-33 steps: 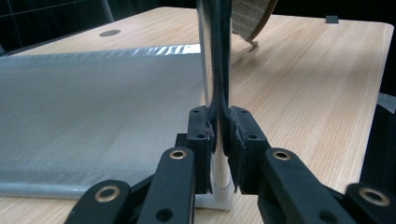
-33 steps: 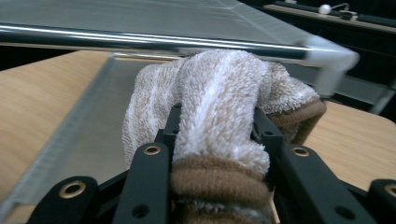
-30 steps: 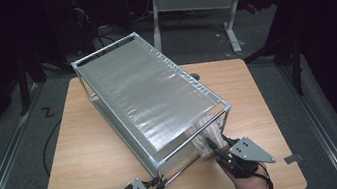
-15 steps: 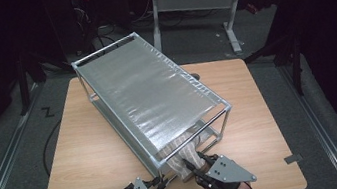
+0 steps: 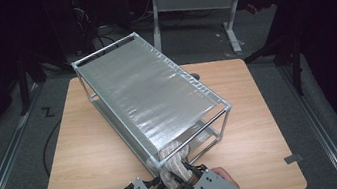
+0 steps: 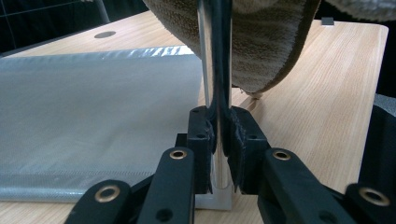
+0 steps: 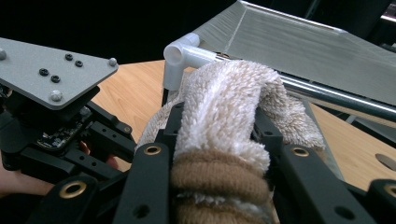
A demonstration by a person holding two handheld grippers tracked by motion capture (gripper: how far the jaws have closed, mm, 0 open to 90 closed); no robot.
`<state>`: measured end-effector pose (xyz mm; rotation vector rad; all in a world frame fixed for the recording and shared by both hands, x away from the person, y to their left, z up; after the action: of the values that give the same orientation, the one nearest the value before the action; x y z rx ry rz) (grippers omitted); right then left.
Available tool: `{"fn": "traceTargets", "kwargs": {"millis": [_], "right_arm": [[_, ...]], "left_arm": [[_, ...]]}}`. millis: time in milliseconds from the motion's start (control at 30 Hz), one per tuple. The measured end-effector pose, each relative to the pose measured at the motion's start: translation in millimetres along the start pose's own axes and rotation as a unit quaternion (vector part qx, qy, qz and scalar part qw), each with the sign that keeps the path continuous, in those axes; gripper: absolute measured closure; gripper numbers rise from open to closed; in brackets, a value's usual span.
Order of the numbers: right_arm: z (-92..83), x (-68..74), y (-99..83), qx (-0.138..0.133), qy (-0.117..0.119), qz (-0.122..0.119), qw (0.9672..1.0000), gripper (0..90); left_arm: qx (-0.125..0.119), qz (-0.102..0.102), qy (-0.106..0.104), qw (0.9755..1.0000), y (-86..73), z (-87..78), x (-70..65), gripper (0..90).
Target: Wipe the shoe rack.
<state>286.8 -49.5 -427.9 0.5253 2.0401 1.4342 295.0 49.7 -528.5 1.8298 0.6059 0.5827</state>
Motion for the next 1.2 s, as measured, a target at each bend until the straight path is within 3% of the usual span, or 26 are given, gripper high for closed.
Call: {"fn": "traceTargets", "kwargs": {"millis": [300,600,767,967,1200], "right_arm": [[-1.7,-15.8,-3.1,0.000,-0.020,0.019,0.9996,66.8],[-8.7,-60.8,-14.9,0.005,-0.075,0.050,0.9959,66.8],[-14.8,-90.9,-23.8,0.008,-0.112,0.073,0.9911,66.7],[-22.5,-127.7,-35.6,0.009,-0.156,0.102,0.9825,66.7],[-30.8,-157.5,-44.8,0.012,-0.195,0.116,0.9739,66.7]], "left_arm": [[0.000,0.001,0.001,1.0000,0.1,0.2,-0.3,79.5],[0.001,-0.002,0.000,1.0000,-0.1,-0.2,-0.3,79.5],[0.001,0.000,0.001,1.0000,-0.3,-1.1,-0.1,79.5],[0.003,0.000,0.004,1.0000,-1.4,-4.1,0.6,79.5],[0.005,0.002,0.009,0.9999,-2.5,-7.7,0.9,79.4]]}}
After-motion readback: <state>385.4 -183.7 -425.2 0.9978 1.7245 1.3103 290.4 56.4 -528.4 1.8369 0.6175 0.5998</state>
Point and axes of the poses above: each handheld gripper's, and its own axes: z roughly forward along the jaws, y roughly out of its top, x roughly to its left, the point moved 9 cm from there along z, roughly forward along the jaws, and after that the axes turned 2 degrees about -x, right-handed, at the moved point
